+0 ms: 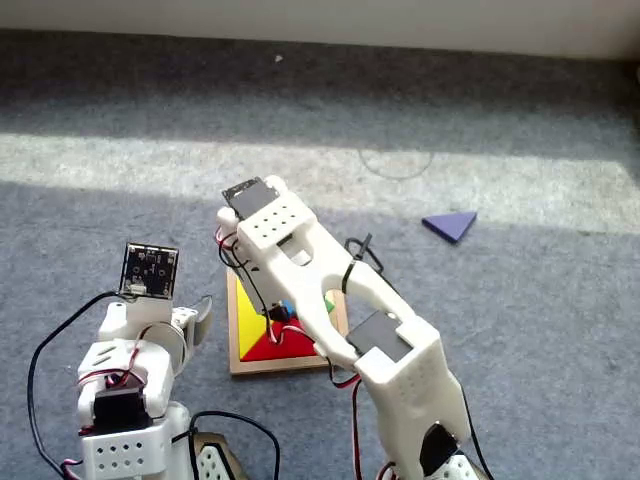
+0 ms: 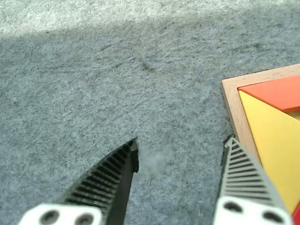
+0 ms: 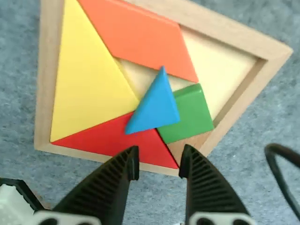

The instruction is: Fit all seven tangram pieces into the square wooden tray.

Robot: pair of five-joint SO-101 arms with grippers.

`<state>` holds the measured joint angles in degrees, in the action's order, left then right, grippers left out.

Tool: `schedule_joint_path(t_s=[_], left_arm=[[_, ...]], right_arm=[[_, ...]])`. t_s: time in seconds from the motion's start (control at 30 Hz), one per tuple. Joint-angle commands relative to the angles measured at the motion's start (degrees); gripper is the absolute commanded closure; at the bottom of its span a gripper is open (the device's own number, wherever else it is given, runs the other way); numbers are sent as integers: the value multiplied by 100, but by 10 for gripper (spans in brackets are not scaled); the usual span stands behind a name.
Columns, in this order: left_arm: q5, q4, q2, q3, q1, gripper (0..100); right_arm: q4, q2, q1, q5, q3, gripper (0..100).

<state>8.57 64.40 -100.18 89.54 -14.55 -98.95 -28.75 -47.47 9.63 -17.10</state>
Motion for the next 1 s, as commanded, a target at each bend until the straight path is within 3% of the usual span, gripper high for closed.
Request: schedule_joint_path(t_s=[0.0,0.1,0.3,0.5,0.8,0.97], left_arm=[[44,-18,-66,-31,66,706],[44,-18,-66,-31,66,706],[44,-18,-66,-31,57,706],[44,-18,-66,-31,48,706],[44,-26,-66,-31,66,706],[44,-26,-66,-31,66,706]], right_arm=[[-22,180,171,-686,-242,998],[-189,180,180,-1081,-356,995],[-189,233,462,-1090,-382,994],[-110,1200,637,-1099,-163,994],[1604,2343,743,-1143,1710,994],[2782,3248,778,-1670,2985,994]])
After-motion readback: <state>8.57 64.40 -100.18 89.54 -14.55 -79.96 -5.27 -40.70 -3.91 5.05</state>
